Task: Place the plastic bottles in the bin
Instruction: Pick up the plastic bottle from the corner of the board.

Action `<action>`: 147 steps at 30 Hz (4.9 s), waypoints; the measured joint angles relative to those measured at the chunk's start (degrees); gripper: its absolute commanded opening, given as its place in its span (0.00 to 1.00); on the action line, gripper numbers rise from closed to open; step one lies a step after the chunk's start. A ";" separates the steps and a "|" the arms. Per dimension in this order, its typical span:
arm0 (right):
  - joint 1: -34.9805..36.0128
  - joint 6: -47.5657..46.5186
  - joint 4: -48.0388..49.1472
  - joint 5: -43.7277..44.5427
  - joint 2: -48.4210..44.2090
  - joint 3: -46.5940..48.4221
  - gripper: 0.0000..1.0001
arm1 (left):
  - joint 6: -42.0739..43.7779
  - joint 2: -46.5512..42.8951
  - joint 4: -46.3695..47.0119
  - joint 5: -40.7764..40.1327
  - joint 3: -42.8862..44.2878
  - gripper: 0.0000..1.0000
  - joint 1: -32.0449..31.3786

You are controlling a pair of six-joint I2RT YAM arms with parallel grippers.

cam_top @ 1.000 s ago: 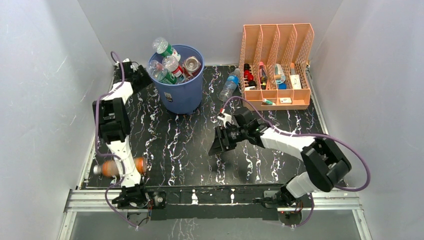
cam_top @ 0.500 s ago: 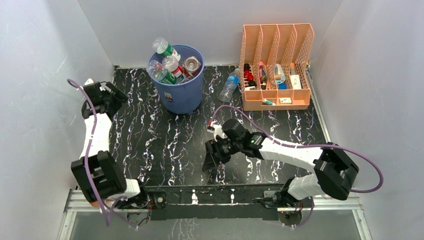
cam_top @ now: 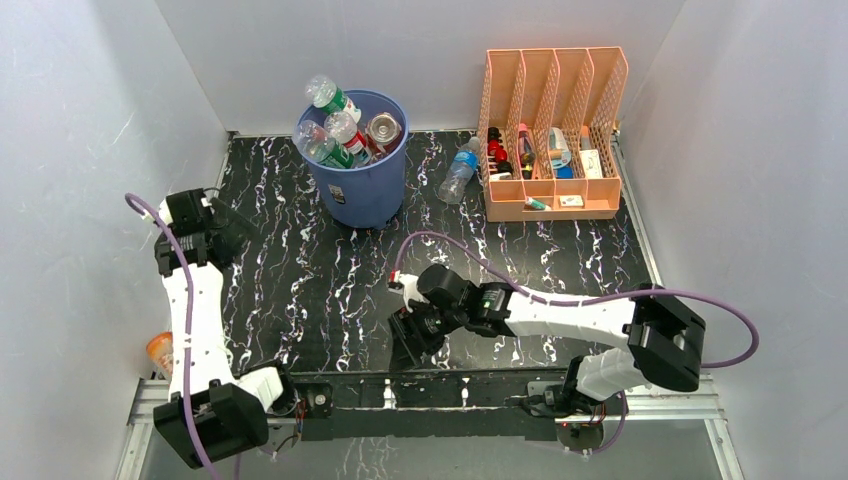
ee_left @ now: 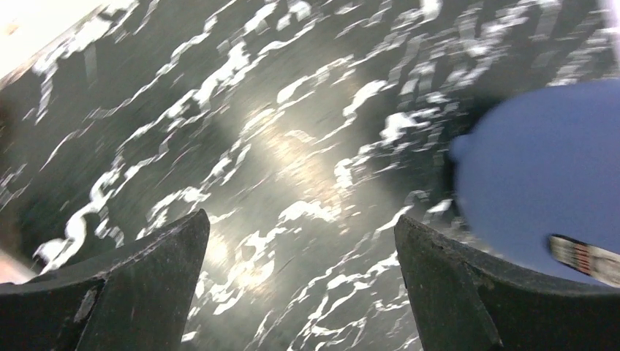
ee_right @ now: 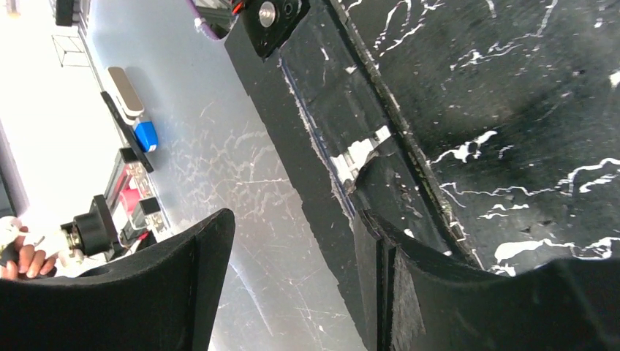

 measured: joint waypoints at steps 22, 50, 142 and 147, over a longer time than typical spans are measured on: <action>11.91 0.04 0.13 3.87 -4.50 0.00 0.72 | -8.83 3.39 -24.98 -17.57 0.22 0.98 6.58; 11.91 -1.73 1.09 3.63 -5.64 -1.20 0.72 | 11.56 2.36 0.81 -1.75 -4.13 0.98 27.58; -1.01 -8.79 20.13 -9.51 -11.56 -22.25 0.80 | 21.68 32.92 -0.28 -24.98 -2.60 0.34 17.97; -1.01 -8.61 20.11 -9.51 -11.21 -22.14 0.80 | 20.33 33.75 0.00 -23.15 0.31 0.34 13.27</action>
